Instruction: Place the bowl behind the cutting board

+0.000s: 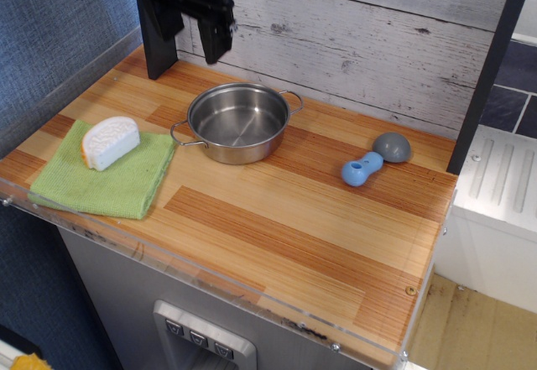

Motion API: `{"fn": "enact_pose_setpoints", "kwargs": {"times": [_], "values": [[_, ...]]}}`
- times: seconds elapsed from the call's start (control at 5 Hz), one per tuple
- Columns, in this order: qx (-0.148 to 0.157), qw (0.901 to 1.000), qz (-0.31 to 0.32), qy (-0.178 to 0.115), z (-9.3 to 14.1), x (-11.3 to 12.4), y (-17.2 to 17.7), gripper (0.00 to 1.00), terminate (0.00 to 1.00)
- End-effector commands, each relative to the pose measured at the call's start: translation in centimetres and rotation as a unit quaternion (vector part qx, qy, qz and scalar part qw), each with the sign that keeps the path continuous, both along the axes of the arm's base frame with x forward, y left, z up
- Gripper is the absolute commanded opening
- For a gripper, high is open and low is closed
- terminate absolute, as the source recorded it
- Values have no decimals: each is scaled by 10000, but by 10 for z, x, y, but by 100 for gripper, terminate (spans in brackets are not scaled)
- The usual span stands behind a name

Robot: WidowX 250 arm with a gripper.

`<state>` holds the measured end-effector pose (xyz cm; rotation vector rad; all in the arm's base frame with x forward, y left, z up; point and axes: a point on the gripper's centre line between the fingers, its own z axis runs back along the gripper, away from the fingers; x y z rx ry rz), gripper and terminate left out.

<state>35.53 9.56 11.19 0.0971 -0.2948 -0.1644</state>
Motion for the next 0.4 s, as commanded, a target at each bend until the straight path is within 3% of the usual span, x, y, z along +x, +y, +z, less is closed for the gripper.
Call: {"fn": "enact_pose_setpoints", "kwargs": {"times": [0.0,0.2], "values": [[68,9997,-27,-245,19,-8,0,100,0],[68,9997,-27,-245,19,-8,0,100,100]]}}
